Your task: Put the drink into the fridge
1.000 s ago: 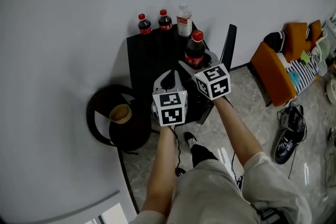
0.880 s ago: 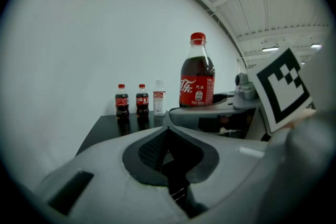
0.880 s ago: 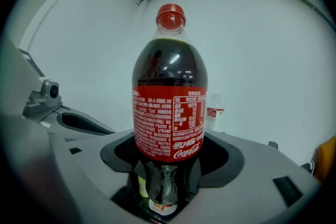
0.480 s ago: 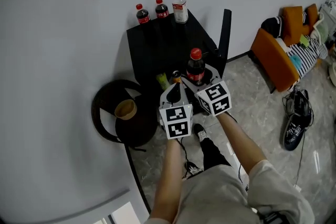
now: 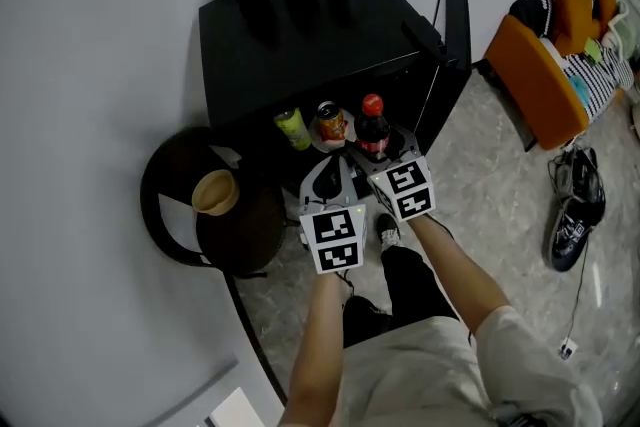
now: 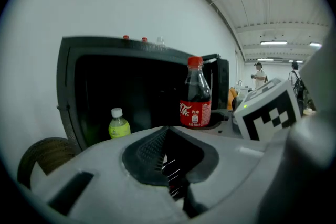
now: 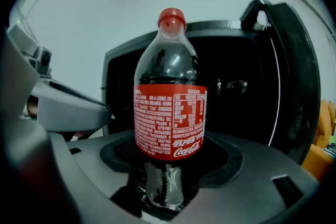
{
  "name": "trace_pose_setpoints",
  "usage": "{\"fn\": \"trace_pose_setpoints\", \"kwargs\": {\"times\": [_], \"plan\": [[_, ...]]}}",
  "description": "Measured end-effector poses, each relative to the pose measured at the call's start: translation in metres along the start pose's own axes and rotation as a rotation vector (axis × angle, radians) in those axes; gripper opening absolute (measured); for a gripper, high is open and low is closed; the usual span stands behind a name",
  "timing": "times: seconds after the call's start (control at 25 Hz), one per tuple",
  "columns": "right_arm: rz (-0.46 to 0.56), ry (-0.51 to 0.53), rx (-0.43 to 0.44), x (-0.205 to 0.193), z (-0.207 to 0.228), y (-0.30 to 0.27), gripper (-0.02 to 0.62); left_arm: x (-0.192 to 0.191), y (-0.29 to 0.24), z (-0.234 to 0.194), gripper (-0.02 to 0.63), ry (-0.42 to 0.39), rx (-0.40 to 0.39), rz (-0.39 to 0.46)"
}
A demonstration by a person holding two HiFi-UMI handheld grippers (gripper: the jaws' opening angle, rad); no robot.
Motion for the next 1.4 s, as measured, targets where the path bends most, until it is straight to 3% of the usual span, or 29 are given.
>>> {"fn": "trace_pose_setpoints", "kwargs": {"times": [0.16,0.64,0.96,1.4], "plan": [[0.012,-0.019,-0.03,-0.034,0.033,-0.035,0.311,-0.036,-0.04,-0.003,0.009,0.031,-0.012,-0.01],[0.036,0.013,-0.08,-0.069,0.075,-0.114,0.313,-0.073,-0.106,-0.031,0.009,0.06,-0.008,0.039],[0.062,-0.006,-0.128,-0.074,0.09,-0.136,0.312,-0.092,-0.121,-0.044,0.009,0.072,0.01,0.046],[0.053,-0.061,-0.116,-0.074,0.09,-0.137,0.313,-0.09,-0.116,-0.04,0.009,0.106,0.006,0.022]]}}
Point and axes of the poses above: the fingertips, and each gripper's own axes: y backward along the fingers, z to its right, x out of its top, the point moved 1 cm from there along y, backward along the fingers, and after that the axes turned 6 degrees about -y, right-handed, at the moved point
